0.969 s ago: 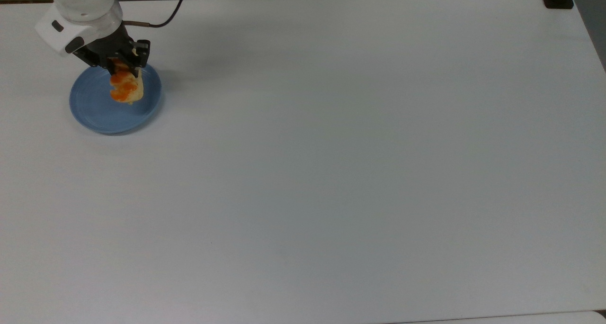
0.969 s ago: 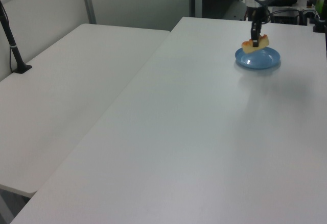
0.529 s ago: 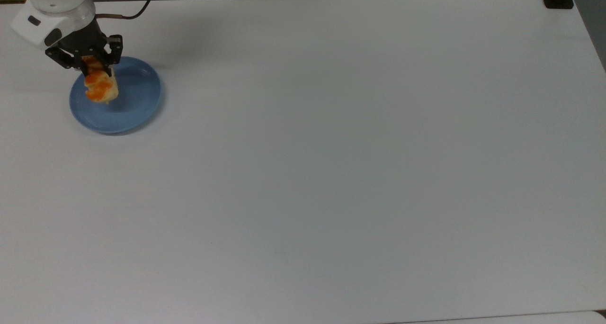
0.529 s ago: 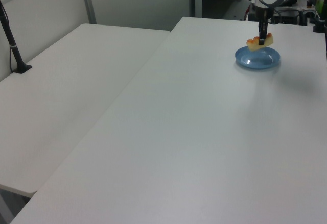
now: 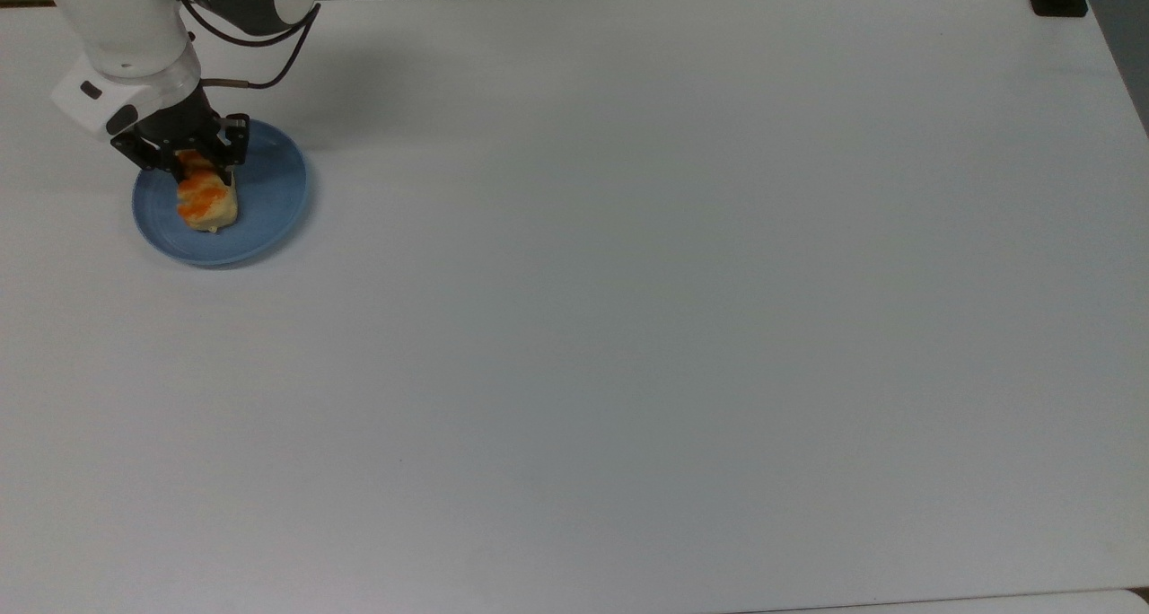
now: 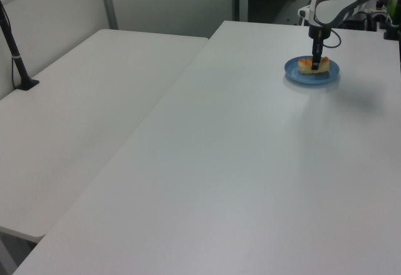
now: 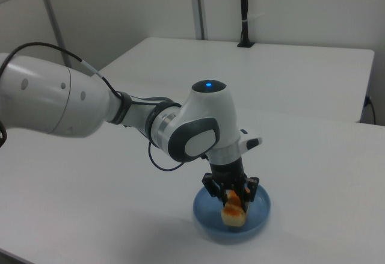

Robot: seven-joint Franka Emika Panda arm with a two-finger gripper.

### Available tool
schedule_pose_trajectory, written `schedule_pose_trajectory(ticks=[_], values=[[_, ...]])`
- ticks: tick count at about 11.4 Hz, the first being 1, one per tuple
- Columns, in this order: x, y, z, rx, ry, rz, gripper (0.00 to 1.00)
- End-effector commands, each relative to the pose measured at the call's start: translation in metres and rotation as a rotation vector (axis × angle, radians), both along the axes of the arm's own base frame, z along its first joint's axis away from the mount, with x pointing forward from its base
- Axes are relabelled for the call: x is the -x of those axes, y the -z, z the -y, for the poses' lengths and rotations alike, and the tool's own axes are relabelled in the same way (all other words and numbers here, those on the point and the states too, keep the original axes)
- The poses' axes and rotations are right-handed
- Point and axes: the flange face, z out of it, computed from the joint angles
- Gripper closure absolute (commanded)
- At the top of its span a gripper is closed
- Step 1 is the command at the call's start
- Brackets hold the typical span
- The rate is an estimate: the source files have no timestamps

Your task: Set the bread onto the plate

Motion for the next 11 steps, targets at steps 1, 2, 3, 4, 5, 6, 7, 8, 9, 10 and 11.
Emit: schedule_pose_trajectory(ticks=[1,2,3,4,5,6,7,8,9,10,11], values=[[0.001,-0.01,0.001,-0.028,0.072,0.041,0.0],[0.001,-0.017,-0.001,-0.032,0.073,0.036,0.0],[0.002,-0.031,-0.001,-0.05,0.079,0.008,0.0],[0.003,-0.051,-0.003,-0.096,0.102,-0.011,0.0],[0.003,-0.07,-0.005,-0.143,0.129,-0.004,0.0],[0.004,-0.101,-0.014,-0.202,0.159,-0.004,0.0],[0.007,-0.137,-0.024,-0.22,0.213,-0.001,0.0],[0.007,-0.17,-0.042,-0.23,0.281,0.001,0.0],[0.007,-0.205,-0.066,-0.232,0.359,0.032,0.0],[0.006,-0.232,-0.094,-0.234,0.437,0.058,0.0],[0.008,-0.253,-0.119,-0.24,0.503,0.074,0.0]])
